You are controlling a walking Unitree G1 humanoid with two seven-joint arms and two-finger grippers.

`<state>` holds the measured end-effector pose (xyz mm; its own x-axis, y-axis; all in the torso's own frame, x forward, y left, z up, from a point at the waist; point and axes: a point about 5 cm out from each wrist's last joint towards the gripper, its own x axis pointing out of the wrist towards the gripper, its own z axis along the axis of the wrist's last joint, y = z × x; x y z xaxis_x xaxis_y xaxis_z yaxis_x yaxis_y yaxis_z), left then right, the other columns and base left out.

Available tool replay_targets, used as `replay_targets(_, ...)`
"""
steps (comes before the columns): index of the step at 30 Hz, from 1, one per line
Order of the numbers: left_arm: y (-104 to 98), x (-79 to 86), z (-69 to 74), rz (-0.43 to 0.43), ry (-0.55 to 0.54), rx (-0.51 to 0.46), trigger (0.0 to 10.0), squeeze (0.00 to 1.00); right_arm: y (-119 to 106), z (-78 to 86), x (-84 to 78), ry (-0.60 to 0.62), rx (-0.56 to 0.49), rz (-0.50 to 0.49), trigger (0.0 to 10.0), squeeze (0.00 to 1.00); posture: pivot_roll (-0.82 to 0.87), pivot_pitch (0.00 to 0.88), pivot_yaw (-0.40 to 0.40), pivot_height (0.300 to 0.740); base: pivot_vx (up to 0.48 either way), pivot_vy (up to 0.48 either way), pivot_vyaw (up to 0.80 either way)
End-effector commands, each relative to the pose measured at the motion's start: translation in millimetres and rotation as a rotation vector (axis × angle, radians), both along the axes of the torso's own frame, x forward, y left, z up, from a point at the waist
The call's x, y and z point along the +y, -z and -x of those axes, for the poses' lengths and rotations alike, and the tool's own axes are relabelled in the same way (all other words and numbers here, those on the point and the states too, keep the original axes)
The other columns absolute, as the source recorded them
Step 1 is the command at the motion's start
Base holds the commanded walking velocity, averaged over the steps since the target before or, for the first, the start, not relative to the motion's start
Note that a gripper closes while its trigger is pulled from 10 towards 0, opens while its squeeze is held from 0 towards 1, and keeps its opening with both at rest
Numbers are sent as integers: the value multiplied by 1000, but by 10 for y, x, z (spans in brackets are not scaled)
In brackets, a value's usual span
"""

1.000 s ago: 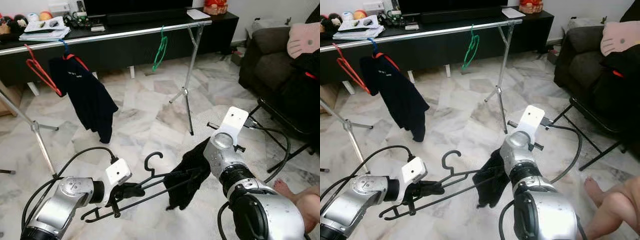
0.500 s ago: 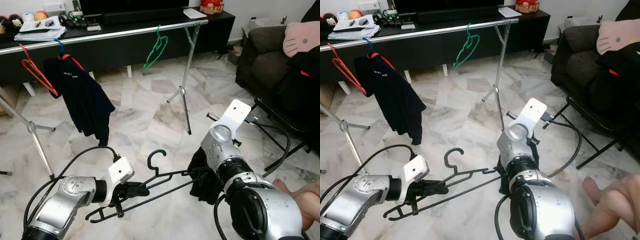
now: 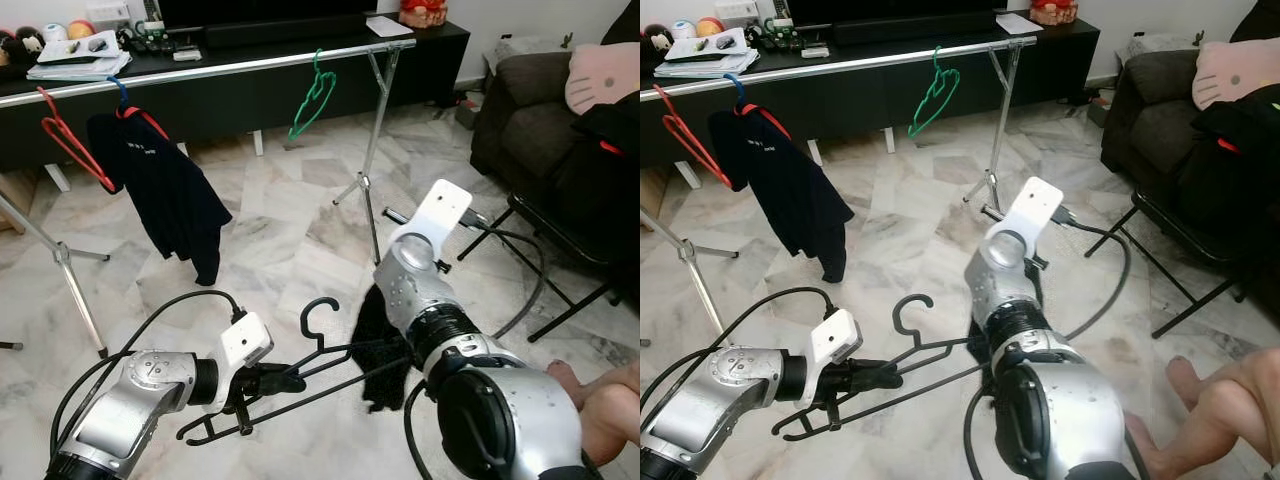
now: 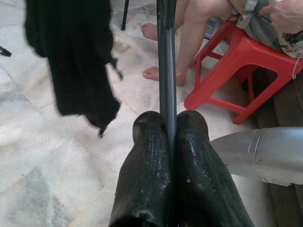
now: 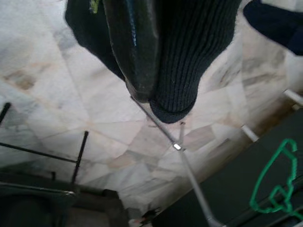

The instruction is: Hang hanger

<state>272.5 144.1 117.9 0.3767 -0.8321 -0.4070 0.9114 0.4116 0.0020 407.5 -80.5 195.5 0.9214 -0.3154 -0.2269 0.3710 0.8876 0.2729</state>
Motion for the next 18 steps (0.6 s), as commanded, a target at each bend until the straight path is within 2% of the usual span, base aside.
replay_targets(1,-20,-46,10,-2,3,-24,10000,0,-184,-23,105,-27,-62,-9,10000,0,-30,129,-32,740,0,0,0)
replay_targets(3,-27,-30,-79,-27,-73,-94,10000,0,-181,-9,194,-60,-65,-22,10000,0,-27,129,-34,740,0,0,0)
replay_targets(9,-40,50,-203,-63,-202,-175,10000,0,-124,6,194,-64,-58,-14,10000,0,-30,130,-38,740,0,0,0)
replay_targets(14,-43,59,-150,-56,-159,-149,10000,0,-111,-3,126,-52,-58,-9,10000,0,-33,129,-37,740,0,0,0)
replay_targets(18,-13,105,-120,-88,-142,-139,10000,0,-105,-11,80,-49,-60,2,10000,0,-33,127,-36,740,0,0,0)
